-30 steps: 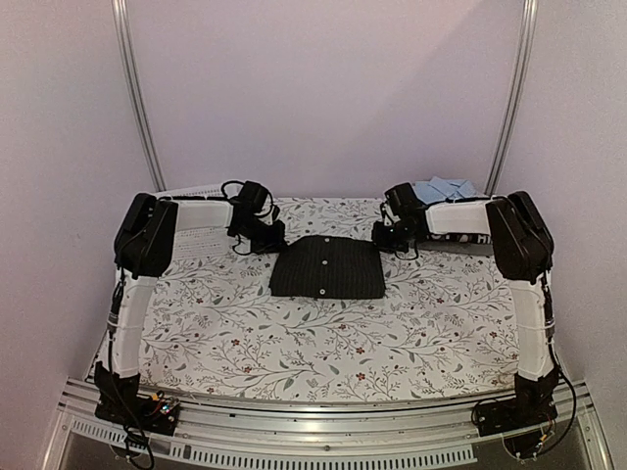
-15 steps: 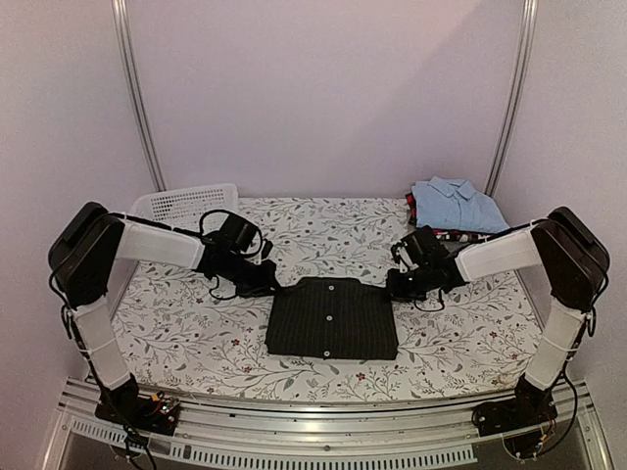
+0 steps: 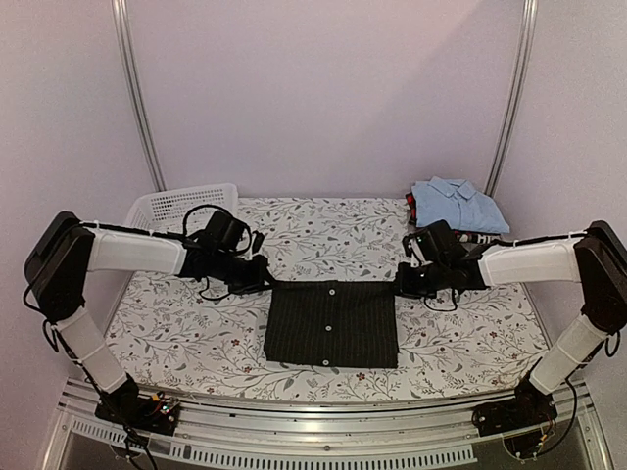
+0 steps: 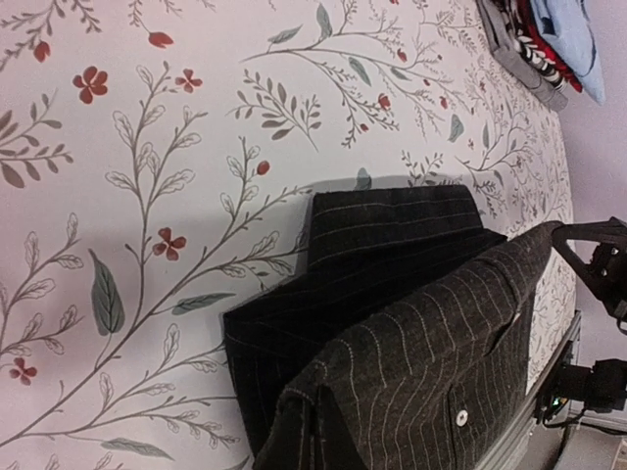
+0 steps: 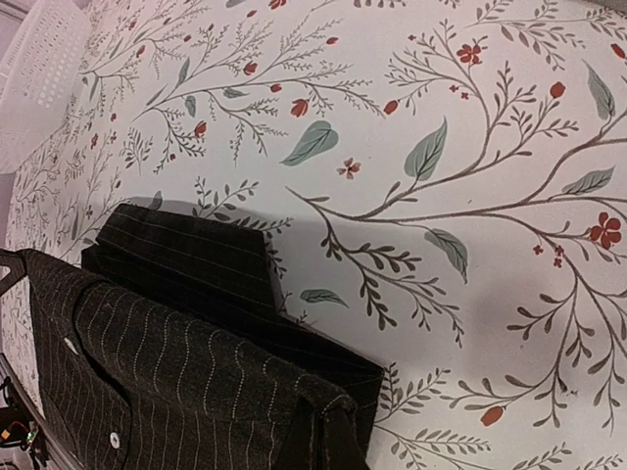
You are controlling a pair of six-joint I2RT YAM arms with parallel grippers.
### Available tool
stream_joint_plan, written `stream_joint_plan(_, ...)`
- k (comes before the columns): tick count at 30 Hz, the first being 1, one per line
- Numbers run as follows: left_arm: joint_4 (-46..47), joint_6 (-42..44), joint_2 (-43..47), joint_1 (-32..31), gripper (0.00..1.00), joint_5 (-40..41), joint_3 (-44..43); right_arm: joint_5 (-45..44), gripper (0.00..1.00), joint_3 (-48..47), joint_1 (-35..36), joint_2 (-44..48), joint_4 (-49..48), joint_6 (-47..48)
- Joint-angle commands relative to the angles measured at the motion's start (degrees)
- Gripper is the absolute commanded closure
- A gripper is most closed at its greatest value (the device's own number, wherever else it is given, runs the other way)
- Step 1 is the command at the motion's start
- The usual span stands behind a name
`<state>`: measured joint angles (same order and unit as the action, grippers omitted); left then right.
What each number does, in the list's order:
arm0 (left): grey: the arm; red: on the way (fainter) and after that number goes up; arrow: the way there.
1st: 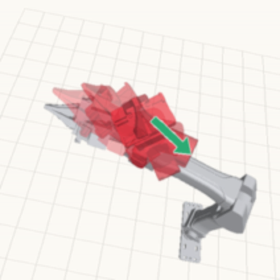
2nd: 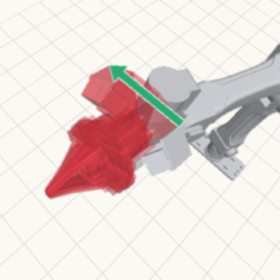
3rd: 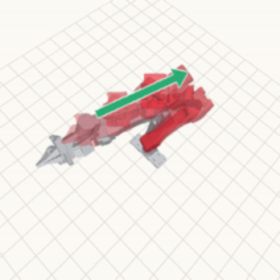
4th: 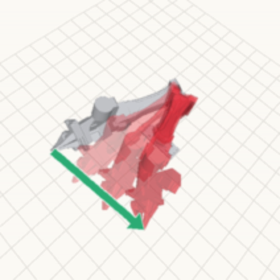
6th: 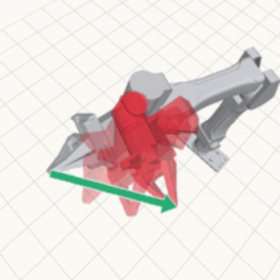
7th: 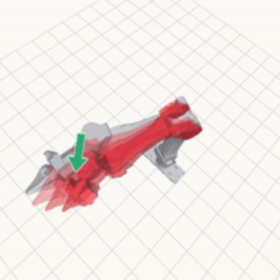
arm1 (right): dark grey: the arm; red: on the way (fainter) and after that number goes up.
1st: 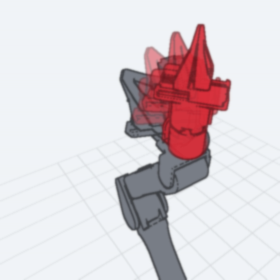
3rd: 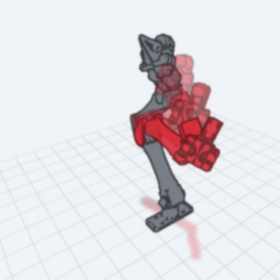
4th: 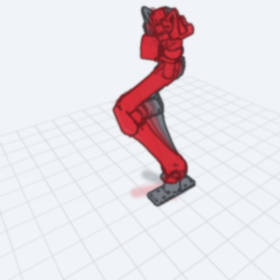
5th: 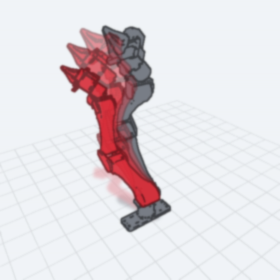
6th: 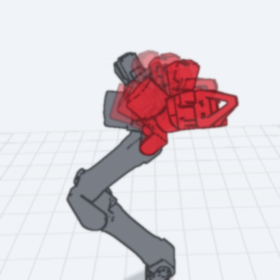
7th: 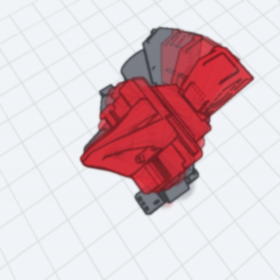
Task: Fold and stack the long sleeve shirts
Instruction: Fold the 2/3-rectangle-folded shirt at the center of the board, then smooth out the square-folded shirt at the center of the board.
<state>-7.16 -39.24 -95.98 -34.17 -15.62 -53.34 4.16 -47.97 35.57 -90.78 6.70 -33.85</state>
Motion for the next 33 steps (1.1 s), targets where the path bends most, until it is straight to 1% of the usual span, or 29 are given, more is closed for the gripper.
stream_joint_plan(1,-0.9,2.0,-3.7,3.1,0.92,3.4,-4.1,-5.8,0.99,-3.4,-2.4,-2.8,2.9,0.4)
stream_joint_plan(3,-2.2,2.7,-4.6,3.6,0.79,3.8,-6.3,-6.3,0.86,-5.9,-2.5,-4.2,4.5,1.0)
stream_joint_plan(5,-3.6,3.4,-4.0,3.9,0.56,4.9,-7.9,-7.1,0.66,-8.0,-2.4,-4.6,6.7,1.7)
stream_joint_plan(6,-4.5,4.0,-3.3,4.1,0.51,5.6,-8.6,-7.9,0.60,-8.8,-2.2,-4.2,7.7,2.1)
stream_joint_plan(7,-5.3,4.5,-2.4,4.2,0.48,6.1,-9.1,-8.9,0.52,-9.5,-1.9,-3.8,8.9,2.4)
stream_joint_plan(9,-6.6,5.0,-0.5,4.2,0.46,5.8,-9.6,-10.7,0.41,-10.8,-0.8,-2.4,11.3,3.1)
stream_joint_plan(12,-7.6,4.6,1.8,2.8,0.50,3.5,-9.0,-11.0,0.39,-12.3,2.5,-0.7,13.1,3.1)
stream_joint_plan(16,-7.8,2.8,3.4,-2.4,0.59,2.3,-7.7,-10.5,0.41,-14.8,9.6,-1.8,13.4,1.9)
stream_joint_plan(19,-7.3,0.8,3.0,-6.1,0.63,1.3,-7.1,-9.4,0.41,-18.8,14.4,-6.4,13.3,1.3)
stream_joint_plan(21,-5.7,-0.6,2.4,-8.0,0.64,0.6,-6.3,-9.4,0.41,-21.8,16.3,-10.5,13.8,1.3)
stream_joint_plan(25,-2.5,-3.3,-0.3,-10.0,0.69,-1.1,-5.3,-9.3,0.44,-25.3,16.7,-17.3,14.2,0.7)
stream_joint_plan(28,-0.2,-4.4,-3.0,-10.3,0.71,-1.8,-5.2,-10.3,0.45,-26.8,16.4,-21.3,14.2,0.5)
stream_joint_plan(33,1.0,-3.6,-9.4,-9.9,0.73,-1.5,-8.5,-9.2,0.47,-30.1,13.2,-28.0,13.9,1.0)
